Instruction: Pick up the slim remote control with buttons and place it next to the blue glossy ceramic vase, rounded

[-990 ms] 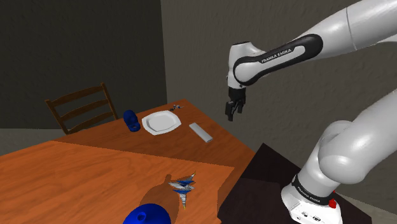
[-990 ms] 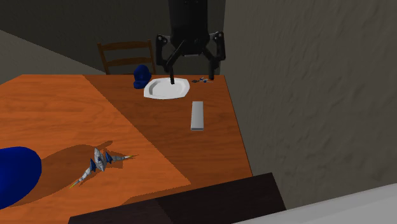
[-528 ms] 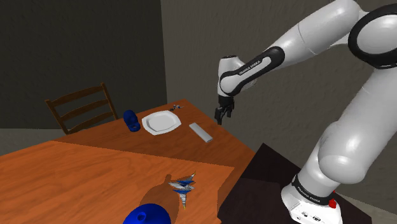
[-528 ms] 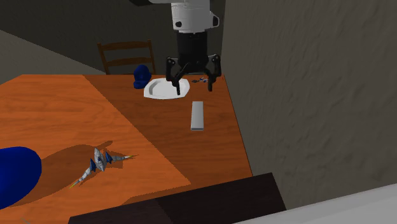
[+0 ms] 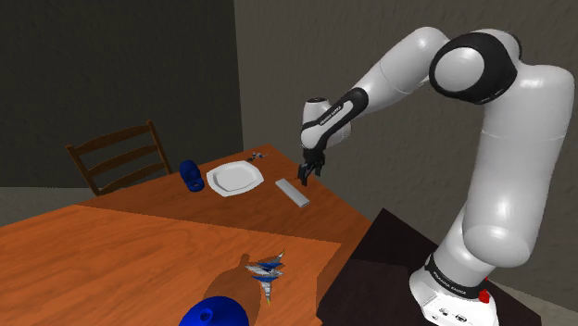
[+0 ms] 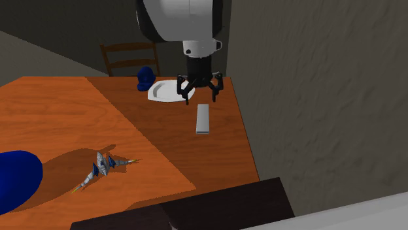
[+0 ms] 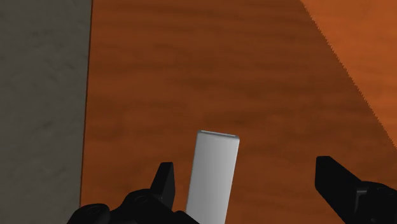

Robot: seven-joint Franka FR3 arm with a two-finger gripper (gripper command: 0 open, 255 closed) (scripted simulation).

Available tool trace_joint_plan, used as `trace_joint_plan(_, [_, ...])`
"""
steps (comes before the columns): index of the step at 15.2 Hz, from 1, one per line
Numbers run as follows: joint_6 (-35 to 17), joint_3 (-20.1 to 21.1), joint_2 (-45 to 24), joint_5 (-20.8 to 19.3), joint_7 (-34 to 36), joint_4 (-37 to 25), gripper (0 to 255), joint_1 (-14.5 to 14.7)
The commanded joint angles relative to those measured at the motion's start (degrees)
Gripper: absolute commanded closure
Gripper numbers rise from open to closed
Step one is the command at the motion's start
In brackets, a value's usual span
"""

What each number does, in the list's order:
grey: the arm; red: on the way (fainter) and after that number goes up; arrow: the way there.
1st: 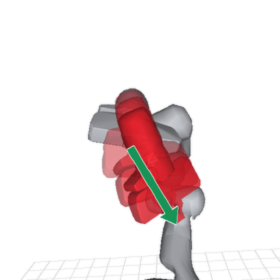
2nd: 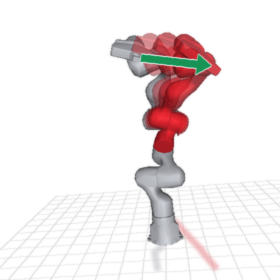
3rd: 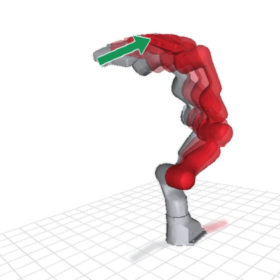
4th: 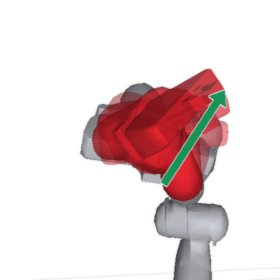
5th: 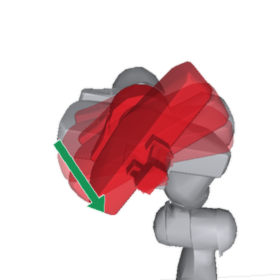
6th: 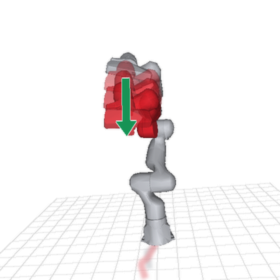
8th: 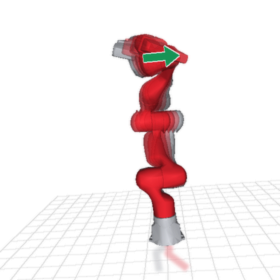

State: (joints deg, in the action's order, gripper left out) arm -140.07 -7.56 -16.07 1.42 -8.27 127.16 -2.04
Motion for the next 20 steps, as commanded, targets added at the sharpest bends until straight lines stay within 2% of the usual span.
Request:
trace_joint_plan(1, [-1.9, 0.2, -4.7, 0.9, -1.0, -3.3, 0, -0.7])
trace_joint_plan(7, [-4.7, 1.3, -17.9, 2.8, -2.2, -15.3, 0, -2.3])
trace_joint_plan(12, [-4.8, 2.1, -29.0, 3.6, -2.6, -27.8, 0, -3.7])
trace_joint_plan(20, [-7.6, 2.5, -34.2, 4.0, -2.8, -30.1, 0, -4.1])
